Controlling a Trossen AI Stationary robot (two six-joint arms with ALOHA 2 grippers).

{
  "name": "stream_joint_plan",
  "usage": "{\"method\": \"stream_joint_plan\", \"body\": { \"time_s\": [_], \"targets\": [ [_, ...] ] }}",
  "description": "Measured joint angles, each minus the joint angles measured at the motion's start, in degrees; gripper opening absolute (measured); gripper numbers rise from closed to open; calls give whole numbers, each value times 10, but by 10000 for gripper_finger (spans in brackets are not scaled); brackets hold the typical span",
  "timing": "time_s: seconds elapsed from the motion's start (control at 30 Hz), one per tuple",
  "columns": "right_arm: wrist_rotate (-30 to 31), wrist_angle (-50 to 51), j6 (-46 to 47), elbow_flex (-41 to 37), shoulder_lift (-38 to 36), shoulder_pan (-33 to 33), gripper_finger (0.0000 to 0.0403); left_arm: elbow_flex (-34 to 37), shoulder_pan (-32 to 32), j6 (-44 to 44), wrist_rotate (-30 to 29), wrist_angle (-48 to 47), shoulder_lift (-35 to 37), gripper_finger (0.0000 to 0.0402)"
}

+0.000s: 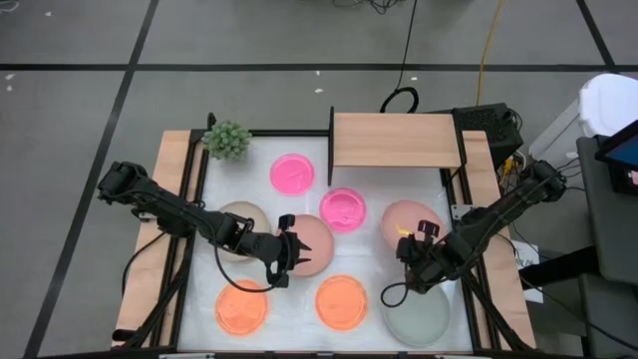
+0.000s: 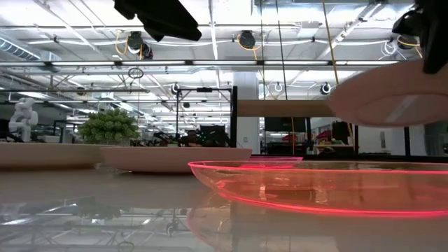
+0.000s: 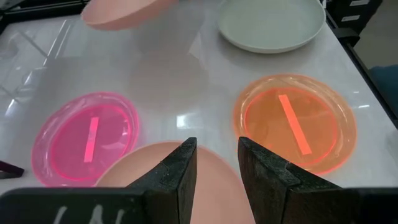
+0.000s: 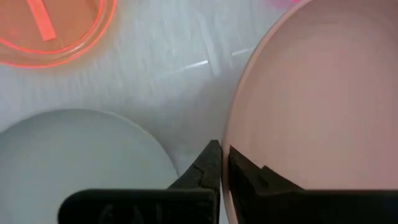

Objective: Place and stack plates onto a shelf
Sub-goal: Put the right light pink plate on the shelf

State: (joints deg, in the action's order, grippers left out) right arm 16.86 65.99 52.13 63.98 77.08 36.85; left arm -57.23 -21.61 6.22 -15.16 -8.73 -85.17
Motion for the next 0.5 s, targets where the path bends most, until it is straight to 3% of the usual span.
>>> {"method": "stream_joint_plan", "body": {
  "time_s": [0.27,0.5],
  "targets": [
    [16,59,-10,54,0,0,0,0,0,0,0,0,0,125],
    [73,131,-21,98,0,0,0,0,0,3,0,0,0,125]
  ]
}}
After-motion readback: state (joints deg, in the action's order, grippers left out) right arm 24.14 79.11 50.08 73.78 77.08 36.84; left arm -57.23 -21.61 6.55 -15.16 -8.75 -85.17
